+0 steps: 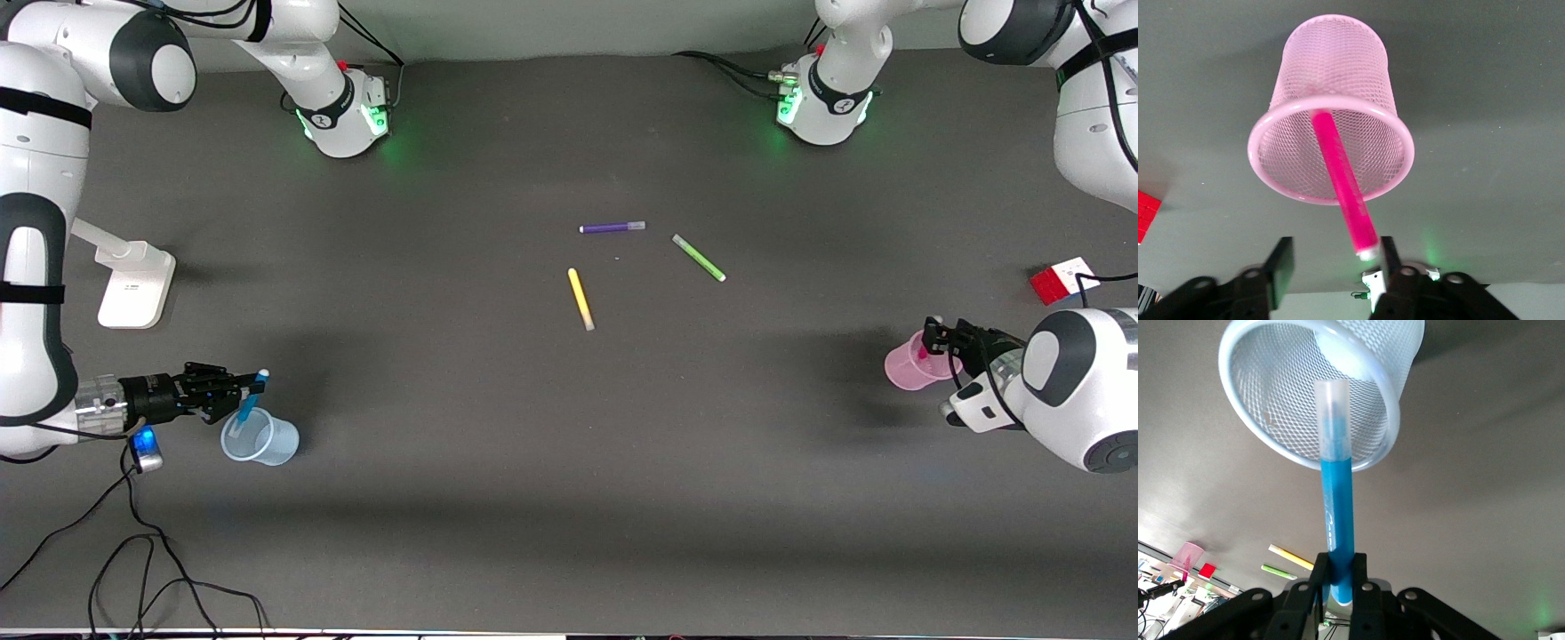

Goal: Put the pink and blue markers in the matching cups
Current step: 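Open both grippers to drop the markers into their matching cups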

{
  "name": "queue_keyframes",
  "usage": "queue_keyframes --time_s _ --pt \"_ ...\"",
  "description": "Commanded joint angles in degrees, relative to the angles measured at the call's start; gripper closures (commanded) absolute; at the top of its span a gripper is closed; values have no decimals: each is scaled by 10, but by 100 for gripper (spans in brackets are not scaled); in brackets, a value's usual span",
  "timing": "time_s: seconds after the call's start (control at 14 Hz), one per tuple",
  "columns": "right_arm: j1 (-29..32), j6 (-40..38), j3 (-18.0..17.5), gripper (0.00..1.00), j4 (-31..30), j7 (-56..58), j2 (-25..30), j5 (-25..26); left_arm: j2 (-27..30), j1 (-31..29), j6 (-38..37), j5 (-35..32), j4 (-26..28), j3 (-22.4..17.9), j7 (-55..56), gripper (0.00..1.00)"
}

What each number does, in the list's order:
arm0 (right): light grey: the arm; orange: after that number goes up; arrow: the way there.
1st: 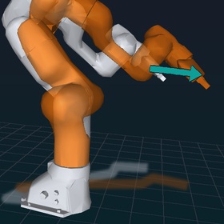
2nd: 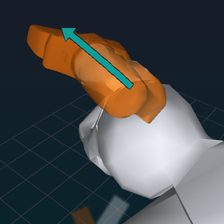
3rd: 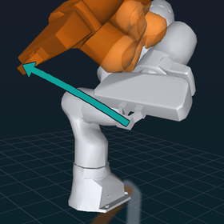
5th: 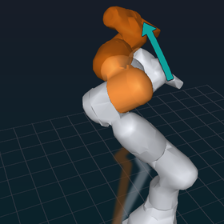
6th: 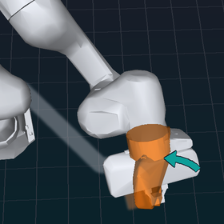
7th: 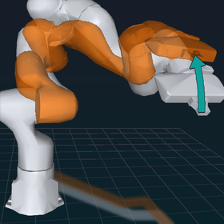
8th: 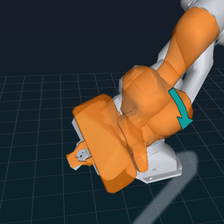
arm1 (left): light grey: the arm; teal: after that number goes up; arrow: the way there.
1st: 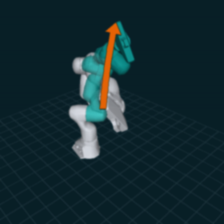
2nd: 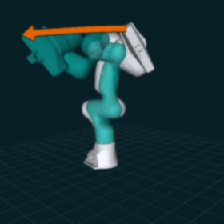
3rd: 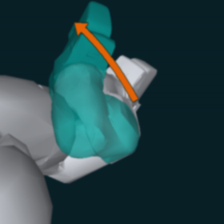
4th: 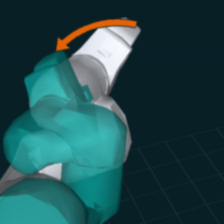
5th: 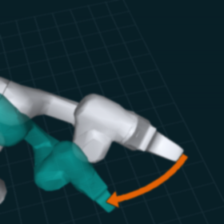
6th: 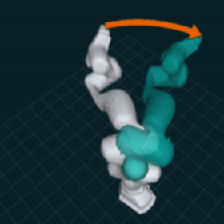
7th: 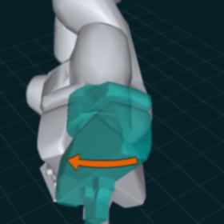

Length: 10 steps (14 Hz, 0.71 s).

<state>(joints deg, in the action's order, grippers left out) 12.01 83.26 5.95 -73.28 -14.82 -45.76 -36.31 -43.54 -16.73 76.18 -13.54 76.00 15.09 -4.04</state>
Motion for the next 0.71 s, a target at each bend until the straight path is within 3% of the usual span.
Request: queue_keyframes --time_s 0.0,0.21,0.36,0.43,0.57,0.64 --pt "7 1 -5 100 22 8 -15 -15 -5 5 -1 -9 -14 -2 3 0" --pt "6 1 -5 100 25 9 -20 -14 -4 7 -7 -11 -30 -3 3 0" --pt "7 1 -5 85 24 8 -20 -14 0 12 -12 -18 -53 -3 4 0" --pt "7 1 -5 62 24 8 -20 -15 0 11 -14 -25 -69 -5 4 0" --pt "5 1 -5 2 24 8 -20 -14 15 13 -26 -28 -74 -3 10 0" --pt "6 1 -5 0 24 8 -20 -14 27 12 -28 -25 -74 -2 17 0"
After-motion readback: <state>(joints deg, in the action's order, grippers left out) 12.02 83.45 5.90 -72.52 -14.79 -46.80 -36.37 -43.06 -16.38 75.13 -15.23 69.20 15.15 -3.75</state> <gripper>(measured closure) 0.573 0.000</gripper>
